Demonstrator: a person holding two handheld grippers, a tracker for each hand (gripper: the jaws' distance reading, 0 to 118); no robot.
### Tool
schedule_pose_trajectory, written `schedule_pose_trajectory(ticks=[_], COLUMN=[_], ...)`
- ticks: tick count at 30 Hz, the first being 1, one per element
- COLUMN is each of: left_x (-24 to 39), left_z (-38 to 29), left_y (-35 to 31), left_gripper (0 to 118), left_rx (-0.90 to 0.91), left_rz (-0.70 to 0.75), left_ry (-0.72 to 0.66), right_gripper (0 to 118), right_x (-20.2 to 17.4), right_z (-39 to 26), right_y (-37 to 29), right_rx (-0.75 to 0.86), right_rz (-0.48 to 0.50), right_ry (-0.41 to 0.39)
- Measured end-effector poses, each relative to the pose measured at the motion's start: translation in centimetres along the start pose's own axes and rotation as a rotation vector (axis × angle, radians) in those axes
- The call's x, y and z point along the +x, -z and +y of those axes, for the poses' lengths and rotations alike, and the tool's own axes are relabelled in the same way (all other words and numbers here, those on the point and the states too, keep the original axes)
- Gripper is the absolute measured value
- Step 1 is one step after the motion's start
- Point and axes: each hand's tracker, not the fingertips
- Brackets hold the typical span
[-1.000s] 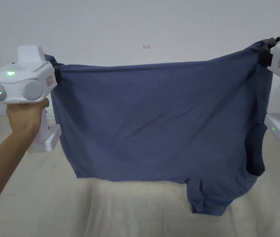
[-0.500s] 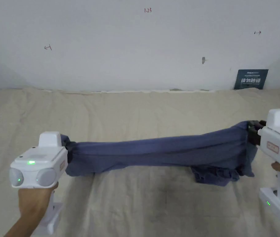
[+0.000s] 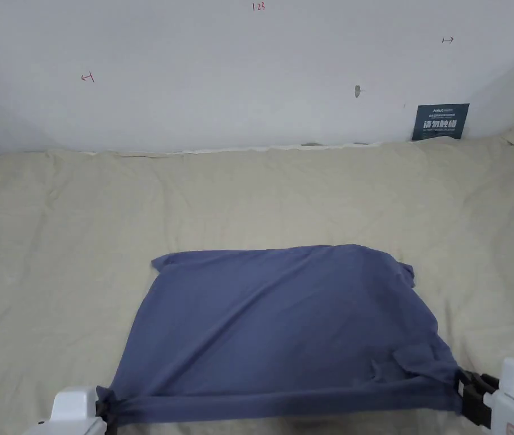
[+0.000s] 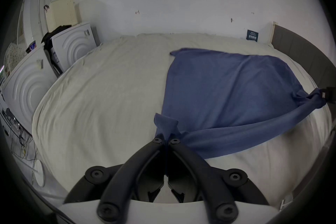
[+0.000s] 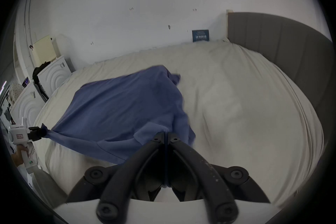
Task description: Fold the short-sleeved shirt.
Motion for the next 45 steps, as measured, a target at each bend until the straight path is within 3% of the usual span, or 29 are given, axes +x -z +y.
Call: schedule_pose_trajectory(ticks=[7,13,14,16,18,20,24,25,29,31,32,33,36,37,38,45], left_x=[-0.5,-0.2,-0.1,-0.2,-0.5,-0.3,0.7,1.1,2.8,3.8,4.2,4.6,5.6,5.8,5.7,5.0], left_z=[-4.9,-6.9,-6.7,-5.9,-4.7,-2.8,2.0,3.1,6.5,7.6,7.9,8.2,8.3,8.2,8.0,7.3], left_y=[-2.8,-2.7,-2.8,-3.1,-4.0,-5.8,-9.8,-10.8,-14.0,-15.2,-15.6,-16.0,-16.4,-16.6,-16.7,-15.6], left_gripper=[2,3,9,53,95,110,112,112,107,86,73,47,22,1,0,0], left_rx=[-0.078,-0.127,-0.117,-0.142,-0.117,-0.005,0.211,0.271,0.438,0.507,0.529,0.549,0.586,0.600,0.597,0.510], left_rz=[0.009,0.015,0.023,0.045,0.020,-0.003,-0.017,-0.024,-0.028,-0.026,-0.022,-0.018,-0.015,-0.008,-0.045,-0.033], left_ry=[-0.025,-0.038,-0.048,-0.089,-0.135,-0.184,-0.218,-0.215,-0.150,-0.112,-0.095,-0.073,-0.048,-0.055,-0.062,-0.051], right_gripper=[4,4,10,44,88,106,106,106,105,97,89,73,53,24,3,1], right_x=[0.6,0.3,0.2,0.2,0.6,0.5,-1.7,-3.8,-7.3,-8.5,-9.0,-9.9,-11.1,-11.5,-11.7,-11.8], right_z=[-7.3,-9.4,-9.1,-7.9,-6.5,-4.0,1.2,2.3,5.3,5.9,6.1,6.1,6.0,5.9,5.8,5.6], right_y=[-2.0,-0.7,-0.9,-1.4,-1.9,-3.5,-6.7,-8.2,-11.6,-12.7,-13.1,-13.5,-14.2,-14.2,-14.2,-14.2], right_rx=[-0.132,-0.206,-0.200,-0.196,-0.155,-0.036,0.187,0.249,0.443,0.503,0.524,0.543,0.570,0.575,0.592,0.573], right_rz=[-0.062,-0.114,-0.126,-0.158,-0.159,-0.135,-0.127,-0.131,-0.172,-0.182,-0.183,-0.188,-0.193,-0.198,-0.195,-0.178], right_ry=[0.022,0.042,0.032,0.024,0.032,0.048,-0.004,-0.026,-0.110,-0.144,-0.157,-0.172,-0.187,-0.187,-0.199,-0.206])
